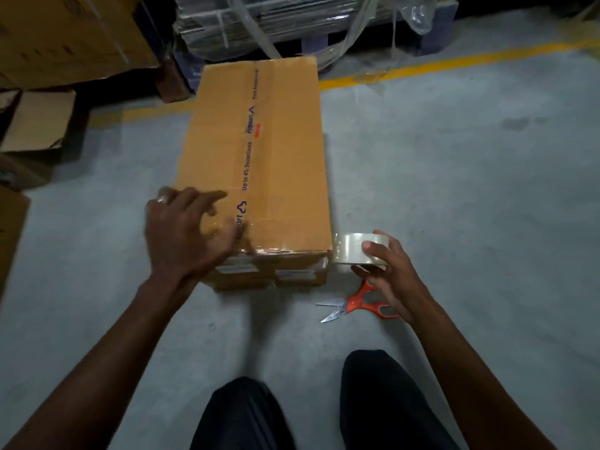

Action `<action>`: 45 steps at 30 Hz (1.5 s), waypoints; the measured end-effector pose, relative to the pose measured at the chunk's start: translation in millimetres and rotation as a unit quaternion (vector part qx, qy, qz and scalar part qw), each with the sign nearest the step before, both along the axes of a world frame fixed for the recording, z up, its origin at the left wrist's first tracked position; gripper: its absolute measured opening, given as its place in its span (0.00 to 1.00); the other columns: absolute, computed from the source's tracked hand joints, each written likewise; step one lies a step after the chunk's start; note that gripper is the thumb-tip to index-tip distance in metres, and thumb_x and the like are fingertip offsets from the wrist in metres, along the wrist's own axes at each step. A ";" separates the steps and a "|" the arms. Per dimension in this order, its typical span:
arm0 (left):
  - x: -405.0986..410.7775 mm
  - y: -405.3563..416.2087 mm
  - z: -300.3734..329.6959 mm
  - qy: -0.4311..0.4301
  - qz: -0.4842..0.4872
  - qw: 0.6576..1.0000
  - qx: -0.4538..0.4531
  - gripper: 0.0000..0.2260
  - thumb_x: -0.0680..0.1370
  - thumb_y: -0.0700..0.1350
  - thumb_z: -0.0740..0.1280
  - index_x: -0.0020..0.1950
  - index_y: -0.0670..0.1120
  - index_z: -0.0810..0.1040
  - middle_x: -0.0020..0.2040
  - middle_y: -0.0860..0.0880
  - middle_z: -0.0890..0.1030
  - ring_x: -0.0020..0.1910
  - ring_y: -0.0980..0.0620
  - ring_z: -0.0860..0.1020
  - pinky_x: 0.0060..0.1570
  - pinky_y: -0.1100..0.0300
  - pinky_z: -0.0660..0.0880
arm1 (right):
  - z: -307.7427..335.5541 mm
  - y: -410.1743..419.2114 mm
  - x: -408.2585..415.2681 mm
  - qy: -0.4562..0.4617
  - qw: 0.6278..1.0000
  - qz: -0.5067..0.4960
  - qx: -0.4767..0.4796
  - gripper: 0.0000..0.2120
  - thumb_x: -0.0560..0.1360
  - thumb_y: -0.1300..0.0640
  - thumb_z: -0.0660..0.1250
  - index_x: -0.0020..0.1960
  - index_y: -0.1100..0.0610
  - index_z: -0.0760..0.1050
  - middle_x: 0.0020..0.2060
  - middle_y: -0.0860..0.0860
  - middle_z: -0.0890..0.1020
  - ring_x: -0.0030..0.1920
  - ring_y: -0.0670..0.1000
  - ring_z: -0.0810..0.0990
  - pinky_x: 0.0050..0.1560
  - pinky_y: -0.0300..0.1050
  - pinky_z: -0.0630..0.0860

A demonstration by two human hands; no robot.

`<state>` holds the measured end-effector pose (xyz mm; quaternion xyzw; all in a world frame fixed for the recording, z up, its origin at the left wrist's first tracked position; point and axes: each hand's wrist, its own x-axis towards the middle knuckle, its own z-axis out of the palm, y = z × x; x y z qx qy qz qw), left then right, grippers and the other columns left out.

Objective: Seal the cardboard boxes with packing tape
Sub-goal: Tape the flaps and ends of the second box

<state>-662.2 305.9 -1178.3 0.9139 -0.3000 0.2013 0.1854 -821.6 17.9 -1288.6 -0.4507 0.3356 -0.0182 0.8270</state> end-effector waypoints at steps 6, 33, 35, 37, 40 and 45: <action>14.9 -171.7 -6.4 0.354 -0.266 0.870 0.219 0.23 0.71 0.60 0.60 0.63 0.61 0.81 0.59 0.53 0.83 0.58 0.50 0.71 0.64 0.47 0.66 | -10.8 13.3 -2.2 -0.041 0.993 -0.072 0.086 0.34 0.68 0.58 0.76 0.72 0.55 0.70 0.62 0.60 0.79 0.61 0.60 0.81 0.64 0.64 0.78; -0.7 -275.3 -26.5 0.571 -0.168 0.632 0.496 0.17 0.81 0.41 0.70 0.70 0.40 0.75 0.58 0.41 0.85 0.49 0.56 0.85 0.51 0.57 0.81 | -47.1 -29.0 -43.2 0.096 0.916 -0.061 -0.385 0.20 0.83 0.45 0.58 0.74 0.46 0.66 0.60 0.54 0.80 0.59 0.54 0.81 0.60 0.51 0.78; 5.3 -269.2 -26.1 0.596 -0.156 0.636 0.464 0.18 0.81 0.40 0.70 0.70 0.38 0.75 0.50 0.44 0.87 0.44 0.57 0.85 0.42 0.61 0.80 | -66.7 -37.9 -54.0 0.155 0.867 -0.004 -0.473 0.16 0.78 0.57 0.61 0.64 0.53 0.76 0.53 0.56 0.83 0.56 0.58 0.82 0.57 0.46 0.76; 7.3 -264.3 -26.9 0.614 -0.154 0.637 0.439 0.19 0.81 0.43 0.71 0.69 0.36 0.77 0.48 0.45 0.87 0.45 0.50 0.84 0.42 0.62 0.80 | -88.7 -36.9 -56.0 0.134 0.830 0.130 -0.525 0.22 0.69 0.65 0.63 0.61 0.59 0.81 0.56 0.60 0.83 0.57 0.62 0.81 0.56 0.39 0.71; 9.1 -259.3 -26.6 0.655 -0.166 0.634 0.377 0.18 0.80 0.41 0.71 0.69 0.37 0.77 0.48 0.45 0.86 0.52 0.43 0.83 0.51 0.58 0.80 | -111.5 -27.4 -50.8 0.145 0.699 0.379 -0.589 0.35 0.68 0.68 0.69 0.75 0.58 0.69 0.71 0.58 0.72 0.71 0.63 0.69 0.63 0.50 0.73; 9.7 -249.6 -20.6 0.692 -0.178 0.629 0.306 0.16 0.80 0.37 0.71 0.68 0.39 0.79 0.42 0.47 0.87 0.42 0.51 0.86 0.41 0.63 0.82 | -113.6 -25.1 -40.1 0.179 0.532 0.441 -0.700 0.38 0.47 0.56 0.86 0.56 0.57 0.82 0.52 0.56 0.83 0.54 0.60 0.80 0.47 0.50 0.78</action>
